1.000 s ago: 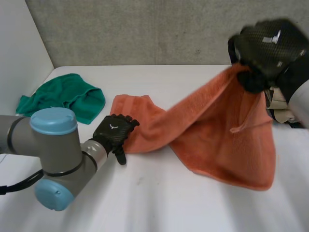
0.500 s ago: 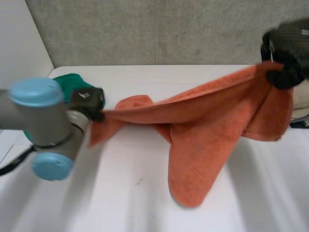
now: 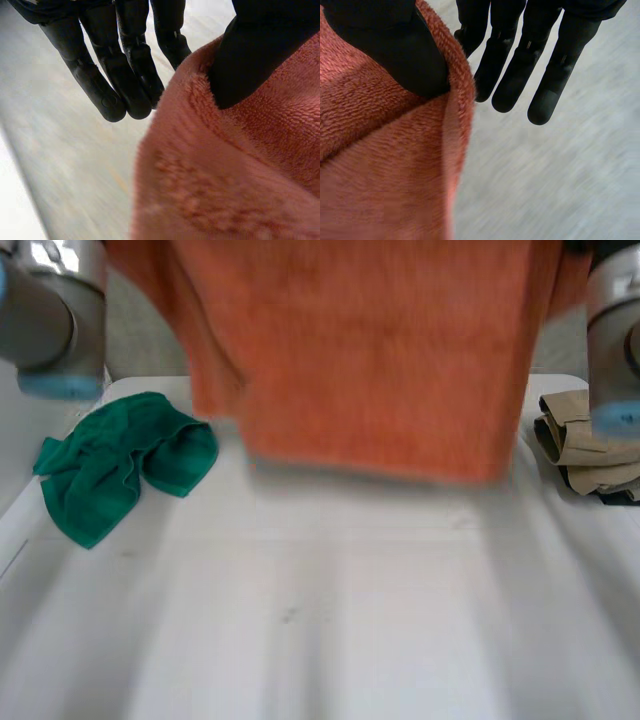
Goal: Fold the laundry.
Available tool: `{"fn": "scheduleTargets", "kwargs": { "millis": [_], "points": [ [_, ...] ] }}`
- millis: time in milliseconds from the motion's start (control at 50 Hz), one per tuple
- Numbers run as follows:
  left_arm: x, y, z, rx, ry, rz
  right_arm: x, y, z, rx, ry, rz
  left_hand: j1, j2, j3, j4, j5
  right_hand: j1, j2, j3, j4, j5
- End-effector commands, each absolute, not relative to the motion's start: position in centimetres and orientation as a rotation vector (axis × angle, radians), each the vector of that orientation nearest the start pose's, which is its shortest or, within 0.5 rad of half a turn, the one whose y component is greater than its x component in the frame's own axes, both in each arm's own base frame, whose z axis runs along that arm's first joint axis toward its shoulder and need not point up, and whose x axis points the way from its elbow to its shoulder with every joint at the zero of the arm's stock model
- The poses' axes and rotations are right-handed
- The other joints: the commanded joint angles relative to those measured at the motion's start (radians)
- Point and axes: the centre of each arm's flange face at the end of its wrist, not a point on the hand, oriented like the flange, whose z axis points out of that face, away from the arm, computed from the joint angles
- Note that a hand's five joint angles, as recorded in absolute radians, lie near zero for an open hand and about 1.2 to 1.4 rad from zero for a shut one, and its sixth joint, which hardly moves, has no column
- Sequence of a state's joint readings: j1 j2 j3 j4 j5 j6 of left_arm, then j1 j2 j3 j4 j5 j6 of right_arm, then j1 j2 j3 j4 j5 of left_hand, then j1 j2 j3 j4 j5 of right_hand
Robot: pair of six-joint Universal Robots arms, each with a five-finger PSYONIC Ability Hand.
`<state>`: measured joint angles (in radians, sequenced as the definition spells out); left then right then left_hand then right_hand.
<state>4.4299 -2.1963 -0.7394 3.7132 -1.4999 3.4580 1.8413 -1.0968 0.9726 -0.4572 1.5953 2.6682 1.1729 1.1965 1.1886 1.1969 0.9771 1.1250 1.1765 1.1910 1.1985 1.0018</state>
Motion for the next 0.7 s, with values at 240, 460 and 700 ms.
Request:
{"fn": "scheduleTargets", "kwargs": {
  "millis": [240, 460, 700],
  "points": [
    [-22.0, -39.8, 28.9, 0.604, 1.73, -2.623, 23.5, -36.4, 30.4, -0.847, 2.006, -2.38, 0.223, 0.2, 0.208, 0.199, 0.245, 0.271, 0.22, 0.205, 0.198, 0.22],
    [-21.4, -33.4, 15.7, 0.903, 2.169, -2.249, 22.4, -34.9, 17.1, -0.969, 2.311, -1.904, 0.223, 0.2, 0.208, 0.199, 0.245, 0.265, 0.214, 0.199, 0.192, 0.214],
    [-20.0, -33.2, 12.7, 0.971, 2.157, -2.03, 18.7, -36.2, 15.2, -0.57, 2.595, -1.83, 0.223, 0.2, 0.208, 0.199, 0.245, -0.331, -0.382, -0.397, -0.405, -0.382]
  ]
}}
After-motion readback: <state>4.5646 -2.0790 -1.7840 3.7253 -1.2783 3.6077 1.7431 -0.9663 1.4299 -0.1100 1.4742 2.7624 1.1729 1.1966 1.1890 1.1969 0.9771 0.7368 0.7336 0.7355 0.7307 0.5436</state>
